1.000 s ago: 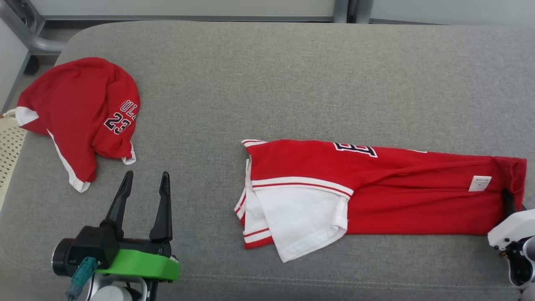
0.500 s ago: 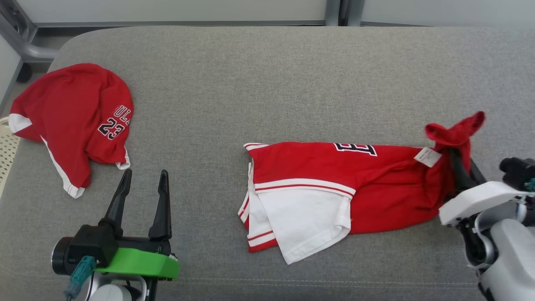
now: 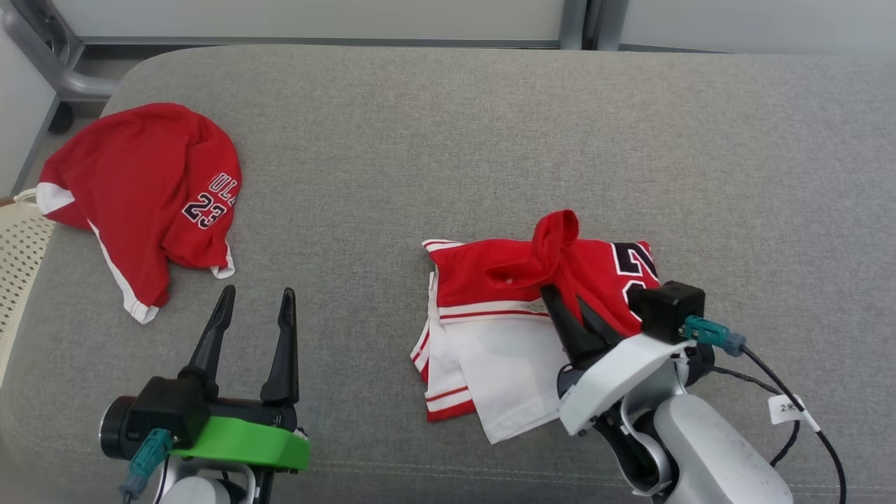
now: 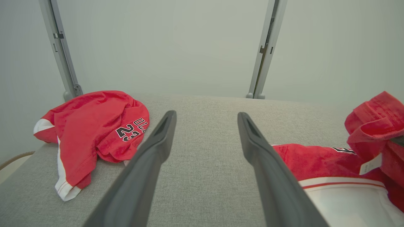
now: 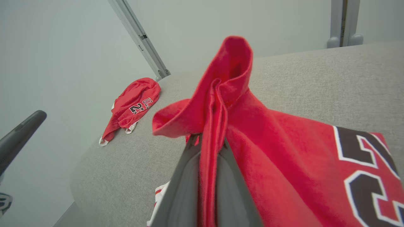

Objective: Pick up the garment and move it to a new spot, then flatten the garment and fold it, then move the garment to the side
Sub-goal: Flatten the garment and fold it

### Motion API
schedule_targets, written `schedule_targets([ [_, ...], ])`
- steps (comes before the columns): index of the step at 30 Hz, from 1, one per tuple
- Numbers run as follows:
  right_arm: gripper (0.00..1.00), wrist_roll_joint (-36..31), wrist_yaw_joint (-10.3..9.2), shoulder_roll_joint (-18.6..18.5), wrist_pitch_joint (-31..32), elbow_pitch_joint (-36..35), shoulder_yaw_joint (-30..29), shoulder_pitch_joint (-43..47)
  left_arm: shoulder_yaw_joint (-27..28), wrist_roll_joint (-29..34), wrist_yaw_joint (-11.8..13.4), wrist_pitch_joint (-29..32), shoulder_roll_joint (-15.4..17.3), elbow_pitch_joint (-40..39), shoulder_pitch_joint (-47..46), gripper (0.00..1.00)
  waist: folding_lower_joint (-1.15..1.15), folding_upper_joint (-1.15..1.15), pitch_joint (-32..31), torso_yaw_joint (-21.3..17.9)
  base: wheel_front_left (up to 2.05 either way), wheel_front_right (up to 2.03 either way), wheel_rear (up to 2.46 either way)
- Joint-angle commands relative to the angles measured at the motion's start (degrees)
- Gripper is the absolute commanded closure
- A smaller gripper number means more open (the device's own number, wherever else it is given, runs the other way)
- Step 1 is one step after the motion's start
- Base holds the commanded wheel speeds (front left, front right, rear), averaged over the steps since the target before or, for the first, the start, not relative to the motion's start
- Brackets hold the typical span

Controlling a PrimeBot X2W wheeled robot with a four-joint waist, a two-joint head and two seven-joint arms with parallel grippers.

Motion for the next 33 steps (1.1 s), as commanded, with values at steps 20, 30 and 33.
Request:
schedule_targets([
  [20,0.00,7.3,0.00,3.7,-5.4,18.4,13.8,-11.0,-0.1,1.1,-0.9,-0.2,-1.4,0.9,-1.9,0.00,0.00,0.00,1.4,2.9,0.00,0.00,0.00],
  [30,0.00,14.8,-0.01,3.6,-7.8,14.7,21.3,-12.9,0.4,1.2,-1.3,-0.2,-1.9,1.1,-2.3,0.00,0.00,0.00,1.9,2.3,0.00,0.00,0.00],
  [33,0.00,14.0,-0.01,2.5,-8.7,13.0,19.4,-12.8,0.7,1.3,-1.3,-0.2,-2.0,1.2,-2.2,0.00,0.00,0.00,1.7,2.0,0.00,0.00,0.00],
])
